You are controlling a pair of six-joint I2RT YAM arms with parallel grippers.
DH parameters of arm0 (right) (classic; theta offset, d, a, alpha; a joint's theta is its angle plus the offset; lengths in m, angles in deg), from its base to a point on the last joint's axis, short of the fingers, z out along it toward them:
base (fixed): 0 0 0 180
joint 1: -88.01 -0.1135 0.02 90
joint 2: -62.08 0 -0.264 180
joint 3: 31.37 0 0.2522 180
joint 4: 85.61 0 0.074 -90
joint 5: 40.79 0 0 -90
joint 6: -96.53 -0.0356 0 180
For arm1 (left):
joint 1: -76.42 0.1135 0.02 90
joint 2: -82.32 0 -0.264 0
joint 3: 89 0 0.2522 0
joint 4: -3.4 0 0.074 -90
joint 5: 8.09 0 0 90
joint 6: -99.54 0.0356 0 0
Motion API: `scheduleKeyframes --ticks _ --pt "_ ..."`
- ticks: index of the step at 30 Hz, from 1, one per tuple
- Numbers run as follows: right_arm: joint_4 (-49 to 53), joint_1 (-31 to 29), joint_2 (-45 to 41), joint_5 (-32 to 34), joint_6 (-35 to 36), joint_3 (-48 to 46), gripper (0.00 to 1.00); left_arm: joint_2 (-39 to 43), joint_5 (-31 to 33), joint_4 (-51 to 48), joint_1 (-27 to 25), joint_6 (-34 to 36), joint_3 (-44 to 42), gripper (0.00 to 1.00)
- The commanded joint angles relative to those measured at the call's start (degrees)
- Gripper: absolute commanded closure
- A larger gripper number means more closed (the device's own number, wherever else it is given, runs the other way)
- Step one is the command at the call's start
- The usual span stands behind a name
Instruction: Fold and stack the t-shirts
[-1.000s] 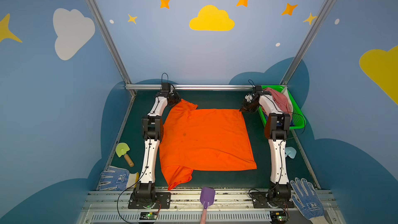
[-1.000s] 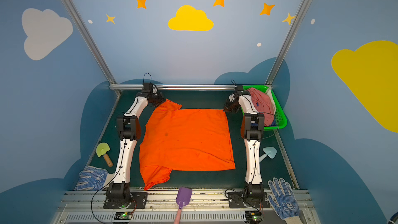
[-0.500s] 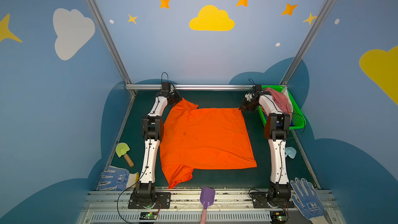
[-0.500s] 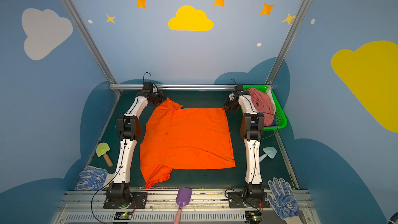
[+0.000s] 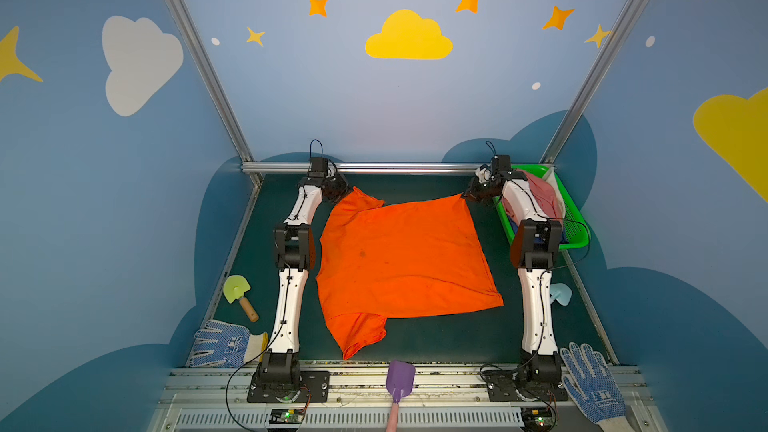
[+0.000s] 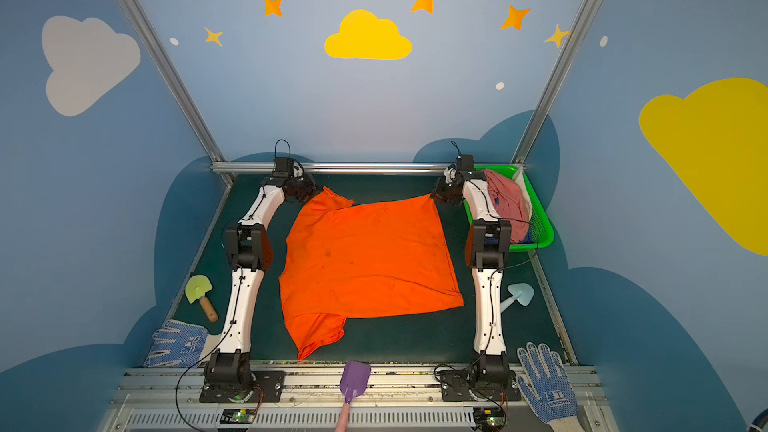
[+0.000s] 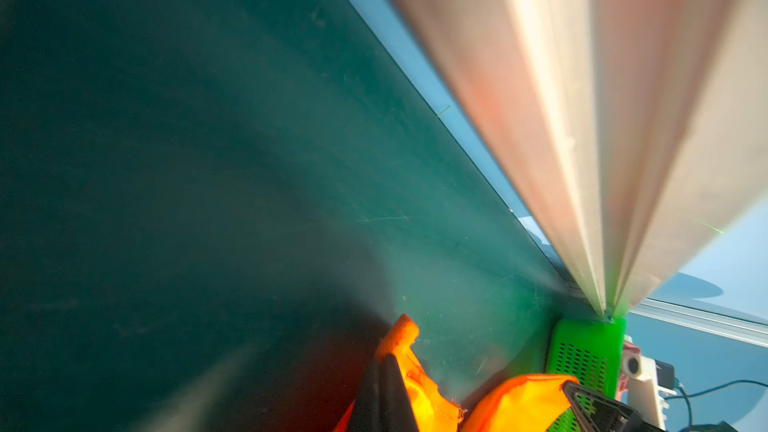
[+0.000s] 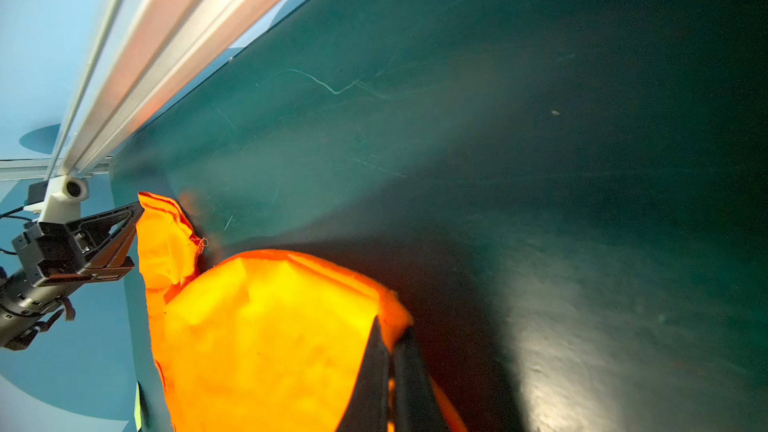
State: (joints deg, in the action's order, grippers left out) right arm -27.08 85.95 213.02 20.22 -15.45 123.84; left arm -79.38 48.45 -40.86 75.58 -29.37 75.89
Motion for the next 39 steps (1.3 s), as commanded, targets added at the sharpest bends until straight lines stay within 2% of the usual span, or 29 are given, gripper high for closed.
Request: scheduleKeyframes --ticks 1,10,20,29,39 --pt "0.4 0.0 -2.1 -1.2 1.1 -1.1 1.0 2.7 -0.8 15.8 1.1 2.4 3.5 0.95" --pt "-3.6 -0.3 -8.8 -1.3 2.2 -12.0 1.0 11.2 -2.8 18.1 0.5 3.9 -9.0 0.95" --pt "-4.0 -0.4 -11.9 -1.8 3.4 -15.3 1.0 17.7 -2.8 22.3 0.3 4.4 -19.5 0.95" --pt "-5.5 -0.5 -17.3 0.1 5.3 -22.0 1.0 23.5 -3.3 22.4 0.5 8.1 -27.8 0.95" --pt "-7.9 -0.5 -24.3 1.8 7.6 -33.4 1.0 34.9 -2.6 32.5 1.5 8.0 -48.5 0.95"
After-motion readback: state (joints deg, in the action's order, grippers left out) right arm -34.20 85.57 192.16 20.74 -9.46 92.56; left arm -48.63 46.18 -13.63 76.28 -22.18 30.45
